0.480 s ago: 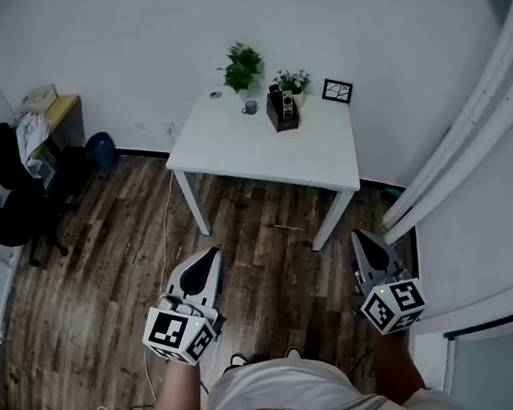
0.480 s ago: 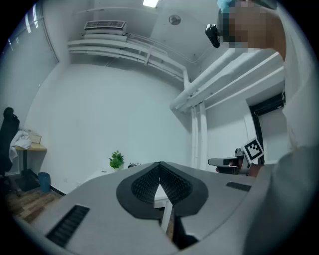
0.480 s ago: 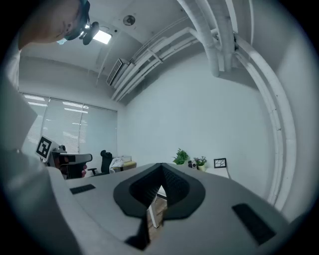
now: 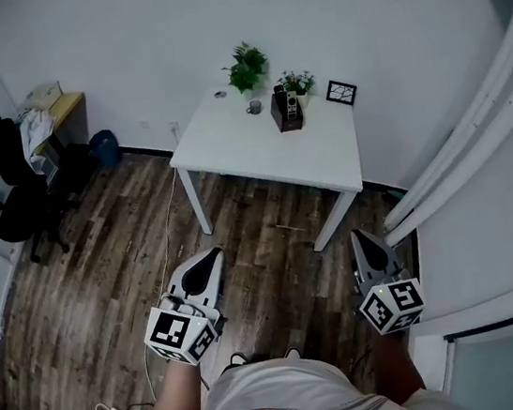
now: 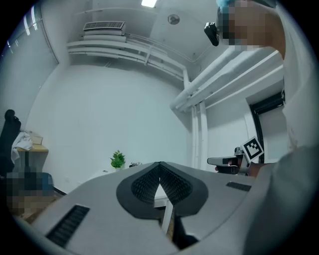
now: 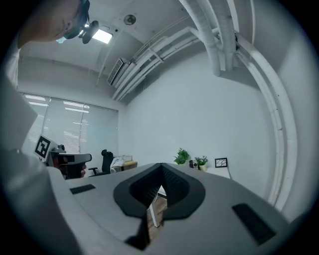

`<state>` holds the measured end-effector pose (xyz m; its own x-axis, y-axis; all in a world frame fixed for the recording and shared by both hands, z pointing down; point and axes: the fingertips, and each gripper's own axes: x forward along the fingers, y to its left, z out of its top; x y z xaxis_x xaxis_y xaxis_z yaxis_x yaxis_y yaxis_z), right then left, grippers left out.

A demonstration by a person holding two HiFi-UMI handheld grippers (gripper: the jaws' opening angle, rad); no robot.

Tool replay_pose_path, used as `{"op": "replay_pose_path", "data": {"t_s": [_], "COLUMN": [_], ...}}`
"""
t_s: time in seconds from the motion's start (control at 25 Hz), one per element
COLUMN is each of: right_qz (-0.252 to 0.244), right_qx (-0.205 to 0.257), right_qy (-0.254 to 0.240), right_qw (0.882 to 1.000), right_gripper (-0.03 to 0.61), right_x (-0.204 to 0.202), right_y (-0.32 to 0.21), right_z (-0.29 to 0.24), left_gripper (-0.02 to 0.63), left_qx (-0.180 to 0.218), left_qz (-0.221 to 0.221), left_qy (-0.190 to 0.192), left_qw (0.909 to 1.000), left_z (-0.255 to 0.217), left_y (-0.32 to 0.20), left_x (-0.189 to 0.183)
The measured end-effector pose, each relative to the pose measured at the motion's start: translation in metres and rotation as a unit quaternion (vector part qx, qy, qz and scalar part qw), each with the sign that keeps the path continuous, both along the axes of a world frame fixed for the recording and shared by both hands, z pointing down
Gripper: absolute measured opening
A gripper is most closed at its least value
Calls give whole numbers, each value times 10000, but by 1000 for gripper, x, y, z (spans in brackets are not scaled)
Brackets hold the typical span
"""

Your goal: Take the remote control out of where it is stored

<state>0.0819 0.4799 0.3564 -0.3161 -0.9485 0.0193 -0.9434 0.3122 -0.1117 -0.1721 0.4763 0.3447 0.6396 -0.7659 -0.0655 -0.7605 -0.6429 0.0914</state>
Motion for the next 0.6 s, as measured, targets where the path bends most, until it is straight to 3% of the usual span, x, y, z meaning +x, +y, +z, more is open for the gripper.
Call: {"op": "replay_pose_path", "data": {"t_s": [0.28,0.6], "right_qz": [-182,-38], "right_qx": [20,-288], "right_qy": [-124,-482], "right_qw": [9998,9984], "right_gripper": [14,14], "right_x": [-16,-54], "right_y": [8,4], "right_z": [1,19], "left_gripper": [8,8], "left_qx": [-51,-177], "left_qz": [111,232], "left_qy": [-29,-122], "left_qw": [9999,9995], "left_z": [4,26], "left_y": [7,4], "left_x": [-7,-51]}}
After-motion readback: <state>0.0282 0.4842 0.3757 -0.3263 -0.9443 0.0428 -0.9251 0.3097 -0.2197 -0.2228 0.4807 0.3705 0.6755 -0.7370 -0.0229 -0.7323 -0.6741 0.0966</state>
